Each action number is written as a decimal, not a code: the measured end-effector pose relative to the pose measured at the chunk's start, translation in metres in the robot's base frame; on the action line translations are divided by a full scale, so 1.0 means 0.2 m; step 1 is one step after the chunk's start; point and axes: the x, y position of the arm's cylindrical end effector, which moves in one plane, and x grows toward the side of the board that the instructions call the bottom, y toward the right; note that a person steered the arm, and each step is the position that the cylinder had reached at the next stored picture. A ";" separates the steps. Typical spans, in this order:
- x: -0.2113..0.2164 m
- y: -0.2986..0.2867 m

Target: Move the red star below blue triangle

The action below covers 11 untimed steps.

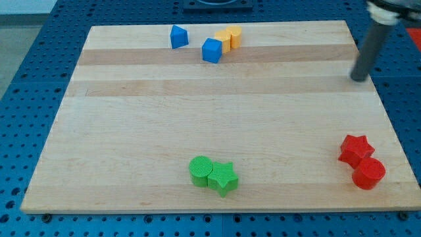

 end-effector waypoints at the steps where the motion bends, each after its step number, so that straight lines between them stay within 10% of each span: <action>1: 0.32 0.23; 4: 0.94 0.26; 11: 0.47 -0.73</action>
